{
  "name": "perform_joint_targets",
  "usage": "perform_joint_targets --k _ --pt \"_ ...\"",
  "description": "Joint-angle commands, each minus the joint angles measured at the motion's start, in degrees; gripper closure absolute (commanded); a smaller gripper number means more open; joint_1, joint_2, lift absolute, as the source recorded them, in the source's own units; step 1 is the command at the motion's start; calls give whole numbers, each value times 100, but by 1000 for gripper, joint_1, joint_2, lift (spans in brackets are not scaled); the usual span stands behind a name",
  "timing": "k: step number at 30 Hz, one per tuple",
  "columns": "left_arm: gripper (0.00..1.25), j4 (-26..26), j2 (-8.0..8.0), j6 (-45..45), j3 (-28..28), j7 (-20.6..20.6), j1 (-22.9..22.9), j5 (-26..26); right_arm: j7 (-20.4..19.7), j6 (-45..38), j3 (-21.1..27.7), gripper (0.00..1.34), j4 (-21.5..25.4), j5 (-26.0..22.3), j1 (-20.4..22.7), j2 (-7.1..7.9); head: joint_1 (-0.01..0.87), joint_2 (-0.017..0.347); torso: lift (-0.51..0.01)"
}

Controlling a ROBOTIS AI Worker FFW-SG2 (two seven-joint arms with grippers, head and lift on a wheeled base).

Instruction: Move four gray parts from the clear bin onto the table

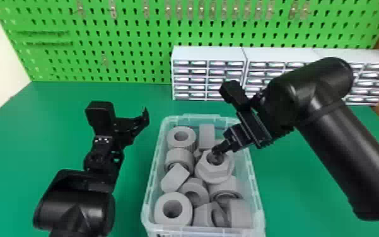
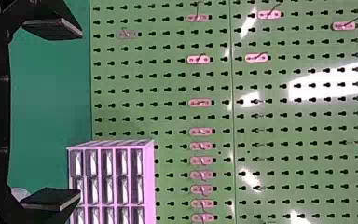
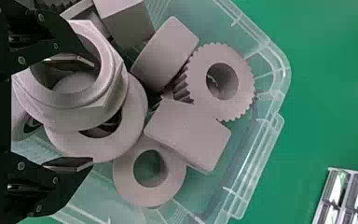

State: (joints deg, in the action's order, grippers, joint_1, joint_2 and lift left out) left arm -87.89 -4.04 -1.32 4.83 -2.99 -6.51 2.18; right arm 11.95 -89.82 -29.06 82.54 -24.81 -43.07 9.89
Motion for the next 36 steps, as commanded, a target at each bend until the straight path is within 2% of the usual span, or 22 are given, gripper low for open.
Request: perform_joint_targets --k 1,16,25,28,36 --pt "93 0 0 0 0 0 0 2 0 -26 -56 525 -62 -76 0 -13 693 72 -52" --pt "93 0 0 26 0 0 0 11 0 -26 -118 542 -212 -138 9 -40 693 72 -52" --pt "93 0 0 44 -9 0 0 29 0 0 -188 880 -229 -191 0 -49 693 72 -52" --pt "93 0 0 61 -18 0 0 29 0 9 -276 1044 -229 -138 -27 -57 693 72 -52" --pt "93 0 0 70 -18 0 9 37 0 35 -293 1052 -220 -147 -27 -57 693 72 -52"
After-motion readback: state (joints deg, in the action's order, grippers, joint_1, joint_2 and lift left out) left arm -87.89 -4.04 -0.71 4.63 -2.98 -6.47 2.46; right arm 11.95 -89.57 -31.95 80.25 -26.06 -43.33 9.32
